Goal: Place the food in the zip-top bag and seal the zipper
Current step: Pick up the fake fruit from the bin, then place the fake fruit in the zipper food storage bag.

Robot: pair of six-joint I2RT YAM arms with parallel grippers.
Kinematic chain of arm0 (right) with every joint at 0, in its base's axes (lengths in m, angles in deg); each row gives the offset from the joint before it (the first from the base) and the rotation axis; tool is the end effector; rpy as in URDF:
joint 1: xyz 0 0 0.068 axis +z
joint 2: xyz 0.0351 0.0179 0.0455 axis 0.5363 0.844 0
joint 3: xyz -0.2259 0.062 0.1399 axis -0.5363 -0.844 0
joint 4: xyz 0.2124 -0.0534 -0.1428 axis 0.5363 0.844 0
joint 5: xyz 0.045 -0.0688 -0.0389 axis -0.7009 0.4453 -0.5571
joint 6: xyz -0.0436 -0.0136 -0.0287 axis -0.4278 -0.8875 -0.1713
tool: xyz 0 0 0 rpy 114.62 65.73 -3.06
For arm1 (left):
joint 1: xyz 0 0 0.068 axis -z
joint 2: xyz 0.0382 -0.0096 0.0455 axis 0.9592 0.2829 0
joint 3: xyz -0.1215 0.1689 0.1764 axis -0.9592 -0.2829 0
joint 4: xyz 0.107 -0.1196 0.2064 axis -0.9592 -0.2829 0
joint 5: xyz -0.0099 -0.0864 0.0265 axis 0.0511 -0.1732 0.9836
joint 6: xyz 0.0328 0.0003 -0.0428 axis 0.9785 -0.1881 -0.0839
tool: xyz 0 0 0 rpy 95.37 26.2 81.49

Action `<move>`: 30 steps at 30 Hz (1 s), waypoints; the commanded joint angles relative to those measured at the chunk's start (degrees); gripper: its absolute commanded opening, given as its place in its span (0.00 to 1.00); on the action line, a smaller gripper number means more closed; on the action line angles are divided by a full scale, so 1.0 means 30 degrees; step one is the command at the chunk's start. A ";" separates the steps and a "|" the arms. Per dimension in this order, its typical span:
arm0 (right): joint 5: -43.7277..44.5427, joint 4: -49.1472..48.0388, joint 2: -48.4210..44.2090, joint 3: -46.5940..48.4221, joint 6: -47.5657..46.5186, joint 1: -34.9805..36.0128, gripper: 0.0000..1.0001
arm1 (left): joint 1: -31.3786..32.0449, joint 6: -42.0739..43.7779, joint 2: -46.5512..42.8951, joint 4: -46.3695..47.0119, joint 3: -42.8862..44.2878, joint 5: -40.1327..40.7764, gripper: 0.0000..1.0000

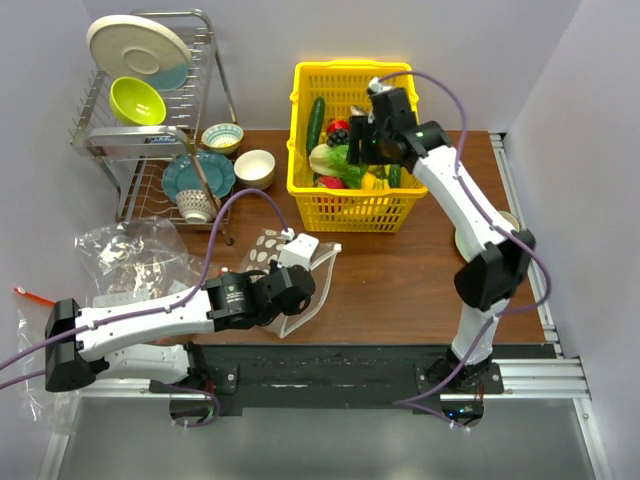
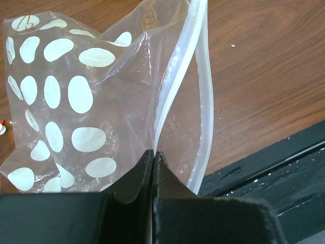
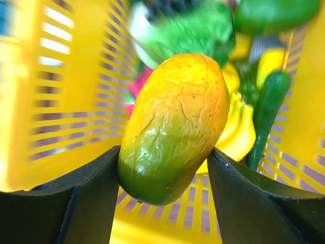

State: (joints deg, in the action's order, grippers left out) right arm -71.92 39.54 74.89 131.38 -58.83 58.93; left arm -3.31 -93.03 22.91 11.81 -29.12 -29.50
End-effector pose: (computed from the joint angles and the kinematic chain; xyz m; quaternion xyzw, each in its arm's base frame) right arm 0.3735 0.1820 0.3915 -0.0358 0.9016 0.1209 0.4138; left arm 0.0944 -0.2059 0.2848 0.1552 0.8949 -0.1082 0.4043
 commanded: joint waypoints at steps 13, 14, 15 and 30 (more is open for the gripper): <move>-1.1166 -0.5320 -1.1683 -0.9592 0.2093 -0.0074 0.58 | -0.0012 -0.0797 -0.0256 -0.0784 0.1731 0.0611 0.00; -1.1721 -0.5644 -1.2188 -1.0362 0.2327 -0.0045 0.57 | -0.0012 -0.0797 -0.0168 -0.0842 0.1877 0.0553 0.00; -1.2828 -0.5908 -1.2802 -1.1152 0.2823 -0.0045 0.57 | -0.0012 -0.0797 -0.0139 -0.0872 0.1937 0.0552 0.00; -1.5010 -1.1507 -1.8491 -2.2614 0.6842 0.2941 0.58 | -0.0041 -0.1148 0.1297 -0.0726 0.3518 -0.0033 0.00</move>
State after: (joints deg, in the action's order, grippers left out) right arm -116.62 12.11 21.19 65.85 -41.70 65.38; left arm -3.33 -94.61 26.39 8.59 -22.02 -29.39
